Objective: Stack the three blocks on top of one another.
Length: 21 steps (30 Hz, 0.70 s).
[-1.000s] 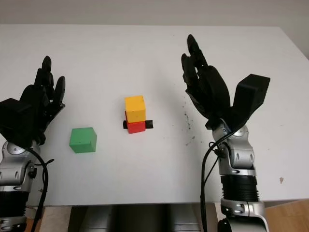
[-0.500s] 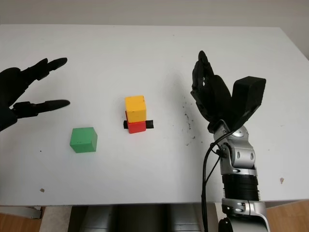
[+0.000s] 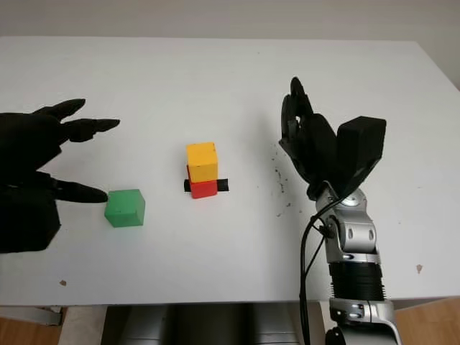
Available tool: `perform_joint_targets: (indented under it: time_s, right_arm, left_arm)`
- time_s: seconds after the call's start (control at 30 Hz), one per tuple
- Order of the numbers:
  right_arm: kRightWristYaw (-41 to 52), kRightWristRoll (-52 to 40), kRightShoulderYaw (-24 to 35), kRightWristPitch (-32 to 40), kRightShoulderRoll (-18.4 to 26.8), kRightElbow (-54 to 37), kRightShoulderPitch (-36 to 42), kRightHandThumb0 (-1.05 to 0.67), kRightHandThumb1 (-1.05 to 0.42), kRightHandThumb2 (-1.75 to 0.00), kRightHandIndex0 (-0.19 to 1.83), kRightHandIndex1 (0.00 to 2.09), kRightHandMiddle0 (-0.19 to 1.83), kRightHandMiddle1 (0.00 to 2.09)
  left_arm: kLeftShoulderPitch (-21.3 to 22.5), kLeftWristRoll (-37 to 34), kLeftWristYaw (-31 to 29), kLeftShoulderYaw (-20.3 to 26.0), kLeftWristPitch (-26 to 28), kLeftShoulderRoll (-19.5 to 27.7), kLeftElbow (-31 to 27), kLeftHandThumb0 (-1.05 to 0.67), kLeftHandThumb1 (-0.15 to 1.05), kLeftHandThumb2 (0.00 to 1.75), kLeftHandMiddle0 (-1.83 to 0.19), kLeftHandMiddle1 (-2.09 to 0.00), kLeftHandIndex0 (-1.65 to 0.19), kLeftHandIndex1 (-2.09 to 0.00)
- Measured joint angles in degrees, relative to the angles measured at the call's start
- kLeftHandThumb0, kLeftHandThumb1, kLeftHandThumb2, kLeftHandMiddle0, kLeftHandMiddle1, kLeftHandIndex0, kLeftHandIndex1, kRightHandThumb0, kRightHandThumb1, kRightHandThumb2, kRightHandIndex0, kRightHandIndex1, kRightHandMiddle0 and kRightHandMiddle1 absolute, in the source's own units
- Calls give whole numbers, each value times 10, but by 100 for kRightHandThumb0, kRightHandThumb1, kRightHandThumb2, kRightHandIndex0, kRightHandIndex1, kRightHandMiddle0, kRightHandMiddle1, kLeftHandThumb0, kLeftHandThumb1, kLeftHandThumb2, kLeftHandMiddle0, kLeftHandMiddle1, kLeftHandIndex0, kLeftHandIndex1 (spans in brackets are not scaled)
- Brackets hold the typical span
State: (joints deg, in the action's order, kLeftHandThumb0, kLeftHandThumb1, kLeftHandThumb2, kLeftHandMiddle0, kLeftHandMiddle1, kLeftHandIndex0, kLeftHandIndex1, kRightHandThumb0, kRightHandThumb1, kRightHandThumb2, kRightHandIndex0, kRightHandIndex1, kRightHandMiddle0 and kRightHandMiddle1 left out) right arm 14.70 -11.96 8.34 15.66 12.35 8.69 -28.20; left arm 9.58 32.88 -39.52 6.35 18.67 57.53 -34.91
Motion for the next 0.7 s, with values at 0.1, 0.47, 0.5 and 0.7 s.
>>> perform_joint_targets:
  time_s: [0.1,0.47,0.5,0.7]
  right_arm:
    - [0,0,0,0,0,0,0,-74,-105,-72,-19,0,-19,0]
    - [-1,1,0,-2,-2,0,5,-72,-105,-70,-19,0,-19,0]
    - [-2,1,-1,-3,-2,0,6,-72,-105,-69,-19,0,-19,0]
    - [-6,0,-1,-3,-3,-1,7,-71,-105,-67,-19,0,-19,0]
  left_arm:
    - [-7,3,-19,-11,1,-6,-4,-86,105,10,14,-4,-19,-4]
    - [-12,-3,-73,-24,9,-13,-16,-92,105,8,16,-5,-18,-4]
    - [-13,-1,-73,-25,7,-13,-17,-92,105,9,16,-5,-18,-4]
    - [-28,62,-44,-44,-16,-24,-18,-91,105,11,12,-7,-22,-6]
